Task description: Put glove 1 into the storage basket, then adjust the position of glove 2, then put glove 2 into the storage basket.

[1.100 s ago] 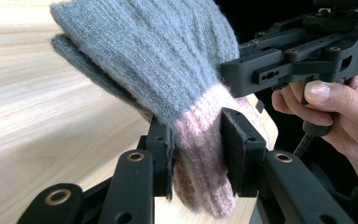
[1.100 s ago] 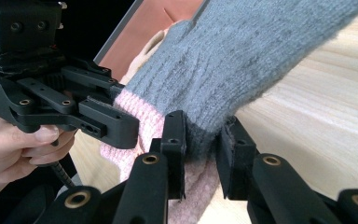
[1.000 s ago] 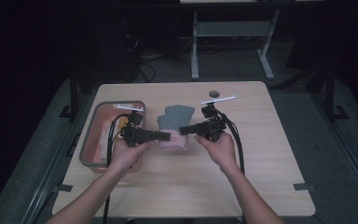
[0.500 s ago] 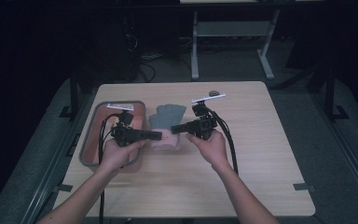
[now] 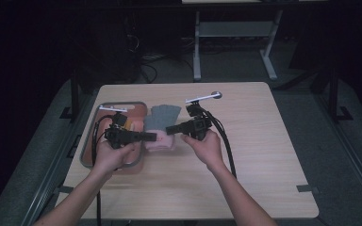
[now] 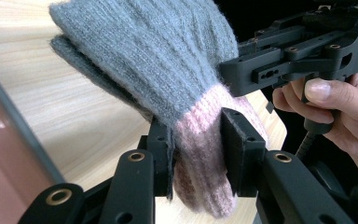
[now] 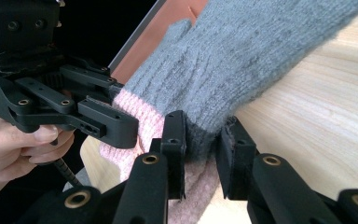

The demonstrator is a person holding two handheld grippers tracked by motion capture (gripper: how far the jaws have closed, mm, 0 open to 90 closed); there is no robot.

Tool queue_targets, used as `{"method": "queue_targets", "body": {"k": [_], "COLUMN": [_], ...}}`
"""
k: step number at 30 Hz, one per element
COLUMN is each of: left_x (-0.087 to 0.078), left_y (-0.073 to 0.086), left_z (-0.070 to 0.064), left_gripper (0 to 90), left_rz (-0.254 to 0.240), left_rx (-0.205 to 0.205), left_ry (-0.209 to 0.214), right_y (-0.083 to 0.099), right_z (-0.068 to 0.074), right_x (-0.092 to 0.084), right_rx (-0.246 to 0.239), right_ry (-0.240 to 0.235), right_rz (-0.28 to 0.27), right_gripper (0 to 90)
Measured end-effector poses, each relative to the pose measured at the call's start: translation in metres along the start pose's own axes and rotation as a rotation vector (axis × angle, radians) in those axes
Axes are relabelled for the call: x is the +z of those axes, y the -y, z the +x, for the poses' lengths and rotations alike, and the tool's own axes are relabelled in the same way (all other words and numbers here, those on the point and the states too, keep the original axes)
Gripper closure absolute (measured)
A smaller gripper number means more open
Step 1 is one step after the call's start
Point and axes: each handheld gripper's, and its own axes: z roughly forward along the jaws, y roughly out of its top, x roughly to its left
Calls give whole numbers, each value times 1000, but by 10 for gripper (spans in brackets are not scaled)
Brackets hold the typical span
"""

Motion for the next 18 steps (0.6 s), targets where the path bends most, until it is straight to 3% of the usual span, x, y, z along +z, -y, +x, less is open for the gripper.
{"method": "queue_targets", "body": {"k": [18], "left_x": [-21], "left_y": [1], "left_z": [8], "left_gripper": [676], "left_rz": [-25], "left_rx": [-9], "left_ry": [-18], "right_y": [-9], "right_z": [11], "right_x": [18], "right_rx": [-8], "right_ry": [-27], "right_rz": [-6], "right_gripper": [742]}}
